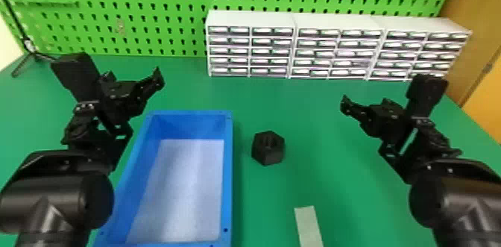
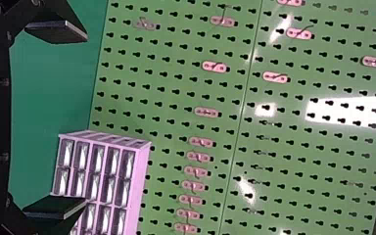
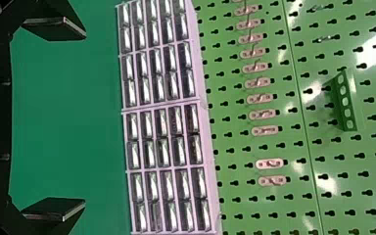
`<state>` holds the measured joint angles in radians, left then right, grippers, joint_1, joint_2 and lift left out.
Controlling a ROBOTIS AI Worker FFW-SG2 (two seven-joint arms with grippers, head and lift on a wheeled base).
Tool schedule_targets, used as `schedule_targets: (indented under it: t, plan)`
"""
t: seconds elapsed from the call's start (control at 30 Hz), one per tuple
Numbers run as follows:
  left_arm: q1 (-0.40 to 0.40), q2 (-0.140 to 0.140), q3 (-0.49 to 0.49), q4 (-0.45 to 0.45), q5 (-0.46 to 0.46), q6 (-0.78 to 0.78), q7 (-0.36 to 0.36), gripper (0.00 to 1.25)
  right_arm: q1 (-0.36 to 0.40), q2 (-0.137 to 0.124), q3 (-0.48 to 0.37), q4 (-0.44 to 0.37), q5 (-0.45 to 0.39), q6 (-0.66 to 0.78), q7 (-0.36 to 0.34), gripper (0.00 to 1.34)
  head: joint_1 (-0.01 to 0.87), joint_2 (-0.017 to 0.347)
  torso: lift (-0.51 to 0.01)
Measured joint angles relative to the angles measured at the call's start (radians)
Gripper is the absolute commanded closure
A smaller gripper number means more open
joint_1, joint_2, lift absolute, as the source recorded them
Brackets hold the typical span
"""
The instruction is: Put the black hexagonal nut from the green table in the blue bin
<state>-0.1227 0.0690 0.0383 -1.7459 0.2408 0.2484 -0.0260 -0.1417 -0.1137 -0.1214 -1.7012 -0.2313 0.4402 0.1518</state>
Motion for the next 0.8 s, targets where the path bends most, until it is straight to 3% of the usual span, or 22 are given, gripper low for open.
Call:
schedule_targets:
  t: [0.8]
  plan:
    - [0.000,0.000,0.000,0.000,0.003,0.000,0.000,0.11,0.001,0.000,0.002,0.000,0.000,0.000,0.000,0.10,0.692,0.008,-0.097]
